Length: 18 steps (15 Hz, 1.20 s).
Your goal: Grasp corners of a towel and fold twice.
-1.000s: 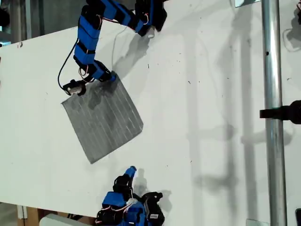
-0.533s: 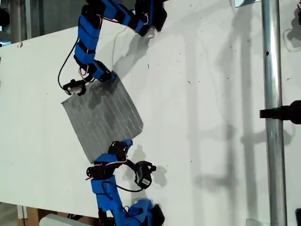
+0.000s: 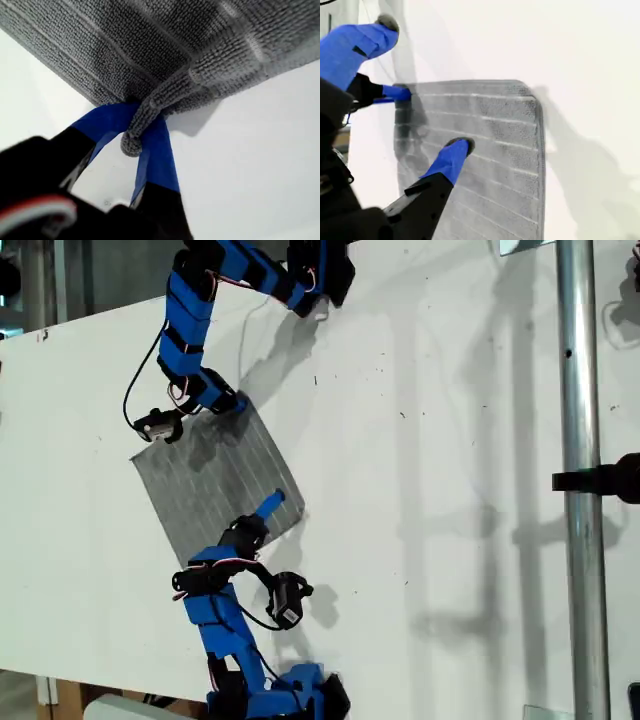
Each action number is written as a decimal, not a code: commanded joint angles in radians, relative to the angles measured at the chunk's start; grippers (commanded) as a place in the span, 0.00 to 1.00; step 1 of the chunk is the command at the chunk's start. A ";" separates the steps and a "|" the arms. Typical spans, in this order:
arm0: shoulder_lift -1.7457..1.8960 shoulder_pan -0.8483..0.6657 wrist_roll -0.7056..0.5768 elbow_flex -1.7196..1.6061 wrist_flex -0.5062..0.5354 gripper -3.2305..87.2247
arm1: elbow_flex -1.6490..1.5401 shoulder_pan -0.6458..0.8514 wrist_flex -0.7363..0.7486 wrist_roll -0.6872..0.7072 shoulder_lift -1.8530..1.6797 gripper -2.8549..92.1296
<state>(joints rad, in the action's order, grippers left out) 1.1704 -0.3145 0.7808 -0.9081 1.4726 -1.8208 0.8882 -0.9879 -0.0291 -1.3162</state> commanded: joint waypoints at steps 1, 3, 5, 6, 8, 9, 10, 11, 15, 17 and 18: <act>-0.061 -0.048 0.028 0.020 0.008 0.45 | -0.008 0.011 0.025 0.017 -0.008 0.03; -0.175 -0.052 0.051 0.038 -0.021 0.43 | -0.009 0.011 0.025 0.017 -0.009 0.03; -0.244 -0.041 0.049 0.054 -0.051 0.42 | -0.015 0.009 0.025 0.017 -0.012 0.03; -0.264 -0.043 0.066 0.054 -0.055 0.41 | -0.015 0.009 0.025 0.017 -0.014 0.03; -0.305 -0.054 0.097 0.054 -0.069 0.38 | -0.015 0.009 0.026 0.017 -0.014 0.03; -0.325 -0.061 0.107 0.055 -0.074 0.38 | -0.015 0.009 0.026 0.017 -0.014 0.03; -0.354 -0.067 0.123 0.060 -0.081 0.35 | -0.015 0.009 0.026 0.017 -0.014 0.03; -0.390 -0.072 0.117 0.066 -0.095 0.30 | -0.015 0.009 0.026 0.017 -0.014 0.03; -0.422 -0.052 0.020 0.075 -0.127 0.04 | -0.015 0.006 0.026 0.017 -0.014 0.03; -0.402 -0.052 0.046 0.075 -0.100 0.00 | -0.015 -0.002 0.025 0.014 -0.014 0.03; -0.385 -0.051 0.060 0.075 -0.066 0.00 | -0.015 -0.009 0.015 0.009 -0.023 0.03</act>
<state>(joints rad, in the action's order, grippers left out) 0.7394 -0.3590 0.8222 -0.8529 1.3622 -1.8300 0.8851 -0.9817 -0.0291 -1.3269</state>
